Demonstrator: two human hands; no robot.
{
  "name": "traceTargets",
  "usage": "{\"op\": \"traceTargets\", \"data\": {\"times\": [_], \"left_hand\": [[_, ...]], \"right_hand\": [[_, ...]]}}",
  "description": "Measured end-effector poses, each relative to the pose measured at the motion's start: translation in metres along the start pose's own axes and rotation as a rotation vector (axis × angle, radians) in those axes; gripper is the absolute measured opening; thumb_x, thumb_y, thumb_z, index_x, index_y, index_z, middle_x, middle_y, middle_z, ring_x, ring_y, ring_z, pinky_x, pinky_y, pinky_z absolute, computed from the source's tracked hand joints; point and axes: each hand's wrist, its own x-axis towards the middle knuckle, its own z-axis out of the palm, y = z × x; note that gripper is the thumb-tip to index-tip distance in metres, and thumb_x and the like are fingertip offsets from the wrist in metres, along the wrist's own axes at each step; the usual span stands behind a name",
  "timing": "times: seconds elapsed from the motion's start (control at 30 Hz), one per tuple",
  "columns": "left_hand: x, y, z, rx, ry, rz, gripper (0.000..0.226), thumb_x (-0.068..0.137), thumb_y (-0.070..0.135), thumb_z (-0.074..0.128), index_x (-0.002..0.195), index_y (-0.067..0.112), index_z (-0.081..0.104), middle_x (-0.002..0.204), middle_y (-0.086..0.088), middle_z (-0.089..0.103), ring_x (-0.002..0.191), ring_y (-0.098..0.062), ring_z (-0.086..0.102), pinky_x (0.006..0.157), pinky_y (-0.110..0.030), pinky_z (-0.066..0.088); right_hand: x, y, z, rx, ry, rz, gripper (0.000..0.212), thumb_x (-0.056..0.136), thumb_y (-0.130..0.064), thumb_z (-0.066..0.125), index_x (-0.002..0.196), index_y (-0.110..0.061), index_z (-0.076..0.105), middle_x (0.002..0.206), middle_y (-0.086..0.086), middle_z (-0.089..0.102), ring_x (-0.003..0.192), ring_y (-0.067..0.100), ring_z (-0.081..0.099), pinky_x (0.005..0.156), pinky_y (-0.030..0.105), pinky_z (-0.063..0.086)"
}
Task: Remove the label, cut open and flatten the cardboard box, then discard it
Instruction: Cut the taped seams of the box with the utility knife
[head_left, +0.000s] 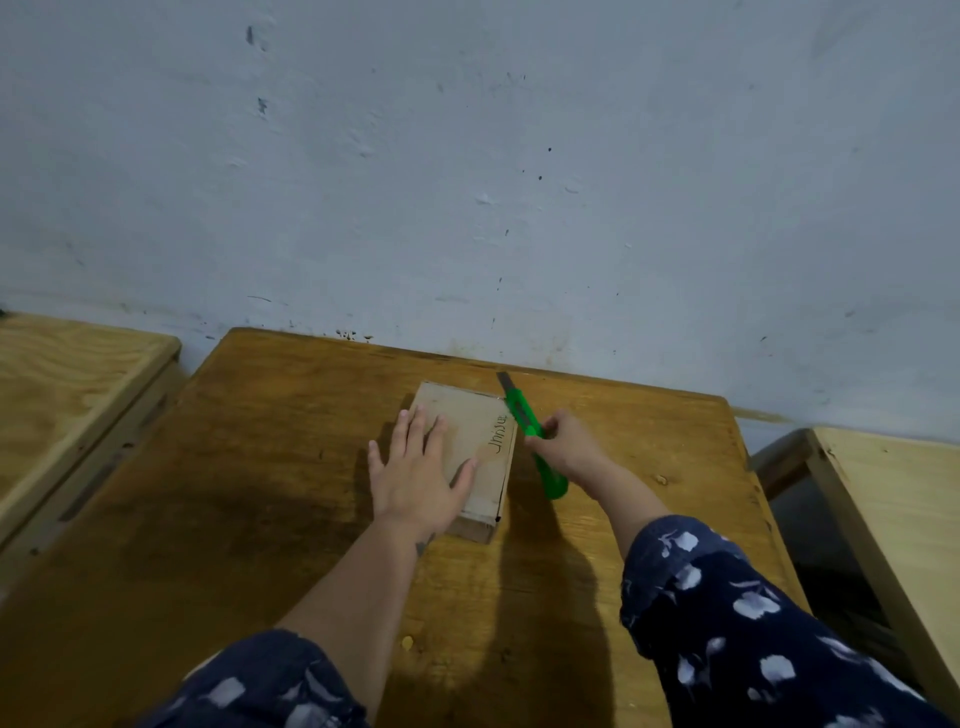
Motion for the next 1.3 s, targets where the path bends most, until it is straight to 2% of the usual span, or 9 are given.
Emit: {"op": "traceTargets", "data": {"times": [0.1, 0.17, 0.23, 0.37, 0.5, 0.6, 0.87, 1.1, 1.3], "left_hand": [[0.003, 0.002, -0.005, 0.061, 0.009, 0.04, 0.076, 0.092, 0.064, 0.02, 0.153, 0.019, 0.012, 0.162, -0.001, -0.008, 0.147, -0.018, -0.016, 0.117, -0.056, -0.002], [0.006, 0.001, -0.006, 0.092, -0.02, 0.065, 0.082, 0.091, 0.066, 0.019, 0.153, 0.014, 0.009, 0.161, -0.003, -0.012, 0.146, -0.017, -0.019, 0.117, -0.056, -0.003], [0.007, -0.001, -0.003, 0.095, -0.034, 0.069, 0.086, 0.089, 0.07, 0.016, 0.153, 0.014, 0.002, 0.161, -0.002, -0.015, 0.145, -0.016, -0.022, 0.117, -0.056, -0.003], [0.007, -0.002, 0.002, 0.099, -0.038, 0.08, 0.087, 0.087, 0.072, 0.013, 0.153, 0.018, -0.007, 0.16, -0.001, -0.018, 0.145, -0.016, -0.023, 0.118, -0.054, -0.003], [0.008, -0.002, 0.001, 0.118, -0.033, 0.096, 0.087, 0.089, 0.07, 0.012, 0.153, 0.014, -0.006, 0.161, -0.004, -0.016, 0.145, -0.018, -0.023, 0.118, -0.05, -0.009], [0.007, -0.001, 0.0, 0.13, -0.03, 0.104, 0.086, 0.09, 0.068, 0.012, 0.152, 0.011, -0.007, 0.161, -0.008, -0.015, 0.145, -0.021, -0.022, 0.119, -0.046, -0.009], [0.008, -0.001, 0.003, 0.118, -0.021, 0.104, 0.085, 0.091, 0.065, 0.014, 0.152, 0.01, -0.006, 0.161, -0.009, -0.013, 0.146, -0.021, -0.019, 0.12, -0.044, -0.004], [0.005, 0.001, 0.003, 0.118, -0.018, 0.094, 0.085, 0.091, 0.064, 0.016, 0.152, 0.01, -0.006, 0.161, -0.009, -0.013, 0.146, -0.021, -0.019, 0.12, -0.044, -0.005], [0.007, 0.001, 0.004, 0.121, -0.01, 0.079, 0.087, 0.09, 0.067, 0.013, 0.152, 0.011, -0.005, 0.161, -0.007, -0.014, 0.146, -0.02, -0.019, 0.12, -0.044, -0.006]], "right_hand": [[-0.002, -0.01, -0.003, -0.018, -0.137, -0.037, 0.046, 0.093, -0.007, 0.051, 0.135, -0.024, 0.042, 0.104, 0.003, 0.061, 0.076, 0.014, 0.06, 0.061, 0.025, 0.052], [-0.001, -0.015, -0.003, -0.117, -0.087, -0.097, 0.053, 0.095, -0.006, 0.046, 0.141, -0.031, 0.038, 0.113, 0.004, 0.059, 0.069, 0.011, 0.054, 0.05, 0.02, 0.041], [0.005, -0.02, -0.001, -0.235, 0.029, -0.171, 0.047, 0.097, -0.015, 0.045, 0.14, -0.033, 0.041, 0.124, 0.007, 0.06, 0.071, 0.012, 0.053, 0.047, 0.02, 0.038], [0.012, -0.028, 0.007, -0.465, 0.178, -0.311, 0.038, 0.098, -0.027, 0.044, 0.133, -0.037, 0.051, 0.115, 0.003, 0.067, 0.084, 0.02, 0.064, 0.058, 0.033, 0.054], [0.017, -0.042, 0.016, -0.661, 0.258, -0.466, 0.037, 0.099, -0.026, 0.043, 0.134, -0.036, 0.052, 0.111, 0.003, 0.062, 0.099, 0.024, 0.058, 0.065, 0.032, 0.043], [0.019, -0.05, 0.021, -0.736, 0.266, -0.512, 0.04, 0.1, -0.023, 0.041, 0.137, -0.036, 0.047, 0.112, 0.006, 0.06, 0.109, 0.026, 0.052, 0.074, 0.035, 0.037], [0.021, -0.056, 0.027, -0.789, 0.311, -0.518, 0.046, 0.097, -0.018, 0.044, 0.139, -0.038, 0.044, 0.117, 0.005, 0.058, 0.112, 0.026, 0.049, 0.086, 0.038, 0.04], [0.011, -0.058, 0.025, -0.919, 0.332, -0.599, 0.054, 0.092, -0.01, 0.046, 0.141, -0.033, 0.041, 0.12, 0.007, 0.053, 0.115, 0.029, 0.044, 0.09, 0.039, 0.036], [0.003, -0.046, 0.015, -0.943, 0.337, -0.569, 0.052, 0.091, -0.011, 0.043, 0.139, -0.031, 0.043, 0.121, 0.007, 0.051, 0.116, 0.03, 0.042, 0.091, 0.04, 0.036]]}}
